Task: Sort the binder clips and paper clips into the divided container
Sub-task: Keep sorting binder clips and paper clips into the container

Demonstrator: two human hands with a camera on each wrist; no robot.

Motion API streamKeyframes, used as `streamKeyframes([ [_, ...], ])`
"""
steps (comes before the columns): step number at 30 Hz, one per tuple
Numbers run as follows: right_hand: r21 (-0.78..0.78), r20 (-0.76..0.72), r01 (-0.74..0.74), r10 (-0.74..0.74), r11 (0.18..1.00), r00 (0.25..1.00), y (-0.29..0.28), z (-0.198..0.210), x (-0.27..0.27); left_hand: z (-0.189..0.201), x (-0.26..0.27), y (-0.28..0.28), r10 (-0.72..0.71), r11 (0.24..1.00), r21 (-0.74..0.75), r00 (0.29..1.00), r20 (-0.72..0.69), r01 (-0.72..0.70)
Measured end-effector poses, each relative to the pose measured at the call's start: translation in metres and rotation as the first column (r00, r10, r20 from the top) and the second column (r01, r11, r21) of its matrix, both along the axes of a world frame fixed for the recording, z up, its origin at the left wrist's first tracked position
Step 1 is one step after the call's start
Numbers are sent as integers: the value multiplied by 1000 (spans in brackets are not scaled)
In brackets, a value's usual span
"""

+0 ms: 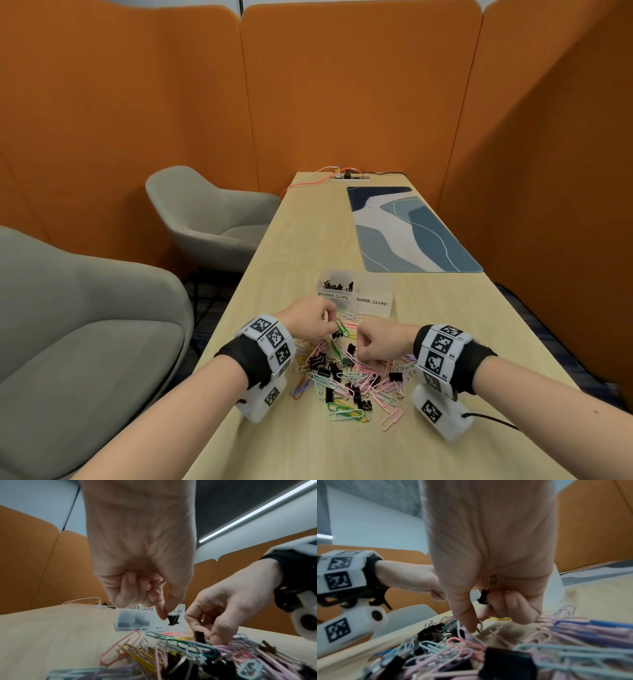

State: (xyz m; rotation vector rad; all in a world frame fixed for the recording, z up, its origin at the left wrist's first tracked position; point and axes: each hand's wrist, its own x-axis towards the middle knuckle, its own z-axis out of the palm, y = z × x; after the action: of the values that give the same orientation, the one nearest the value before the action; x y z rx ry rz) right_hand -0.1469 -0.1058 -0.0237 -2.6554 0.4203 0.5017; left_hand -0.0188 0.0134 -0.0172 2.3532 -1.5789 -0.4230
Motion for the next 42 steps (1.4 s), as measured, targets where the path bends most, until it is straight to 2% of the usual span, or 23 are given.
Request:
streamKeyframes([
  [5,-59,205,23,-11,998,979,-5,14,-3,8,10,-3,116,989,-88,992,-46,-120],
  [8,87,328,126,-148,988,933,-14,22,0,18,21,-13,218,966,-119,970,-105,-230],
  [10,232,348,207,-280,950,895,-20,25,2,25,29,-25,280,939,-157,945,-168,-306],
  [13,456,276,294,-448,840,850,-28,30,4,30,39,-48,364,906,-157,913,-185,-393],
  [17,678,151,357,-597,642,788,-42,37,18,32,43,-74,391,915,-70,916,-88,-397],
  [20,766,94,407,-713,498,695,-54,44,37,31,42,-82,369,929,3,928,-58,-370],
  [23,776,37,464,-766,427,642,-61,49,57,29,41,-84,362,932,31,925,-118,-361],
  [26,721,40,518,-774,460,632,-63,50,78,26,41,-83,370,925,27,885,-281,-378],
  [29,570,83,552,-711,608,698,-54,49,97,25,43,-79,393,898,-22,825,-406,-438],
  [31,472,105,539,-652,698,751,-46,46,107,26,45,-74,402,869,-96,806,-435,-485],
  [33,453,112,505,-610,734,785,-38,44,110,27,47,-65,414,848,-166,825,-384,-503],
  [35,435,146,441,-545,785,826,-29,48,104,24,50,-57,447,836,-218,855,-262,-503],
  [36,408,184,410,-514,816,838,-26,50,98,21,50,-53,454,840,-220,864,-216,-496],
  [38,325,270,362,-453,874,850,-21,56,79,16,48,-47,420,870,-184,883,-208,-457],
  [40,143,342,322,-352,936,871,-19,57,56,11,45,-42,387,893,-158,898,-208,-421],
  [42,-71,320,288,-252,955,913,-18,52,34,9,41,-41,389,887,-186,901,-191,-422],
])
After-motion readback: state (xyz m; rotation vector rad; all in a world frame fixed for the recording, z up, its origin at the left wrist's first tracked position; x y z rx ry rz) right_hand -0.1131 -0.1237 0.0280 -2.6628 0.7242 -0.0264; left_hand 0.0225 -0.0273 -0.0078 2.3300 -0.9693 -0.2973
